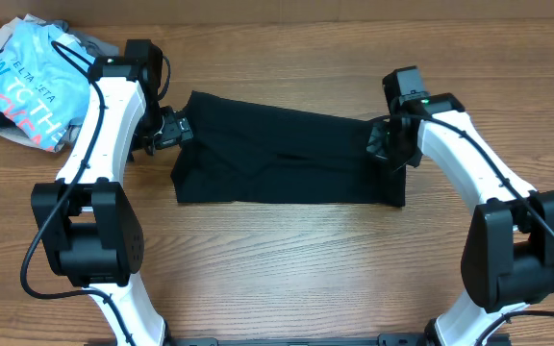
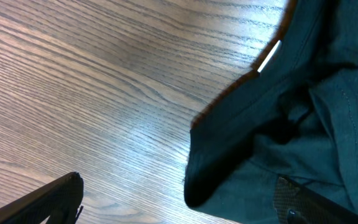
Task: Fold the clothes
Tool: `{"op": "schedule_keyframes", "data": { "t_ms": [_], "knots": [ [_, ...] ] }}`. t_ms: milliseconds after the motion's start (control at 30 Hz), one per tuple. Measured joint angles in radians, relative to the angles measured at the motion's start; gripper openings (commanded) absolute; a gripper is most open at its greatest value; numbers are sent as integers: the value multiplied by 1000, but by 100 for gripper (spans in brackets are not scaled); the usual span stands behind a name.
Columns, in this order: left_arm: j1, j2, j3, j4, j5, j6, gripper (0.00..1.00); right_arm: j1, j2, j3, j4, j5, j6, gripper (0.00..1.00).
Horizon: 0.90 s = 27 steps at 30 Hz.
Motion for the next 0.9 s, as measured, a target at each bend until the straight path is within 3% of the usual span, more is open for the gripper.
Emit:
{"op": "schedule_keyframes", "data": {
  "t_ms": [367,533,633,900],
  "knots": [
    [0,0,0,-2,0,0,100,26,0,-34,47,-79,0,45],
    [0,0,0,-3,0,0,100,-3,0,-12,-35,-114,0,47],
    [0,0,0,-3,0,0,100,-57,0,22,-76,-113,0,68],
    [0,0,0,-6,0,0,100,-274,0,37,-90,-172,-183,77]
  ]
}}
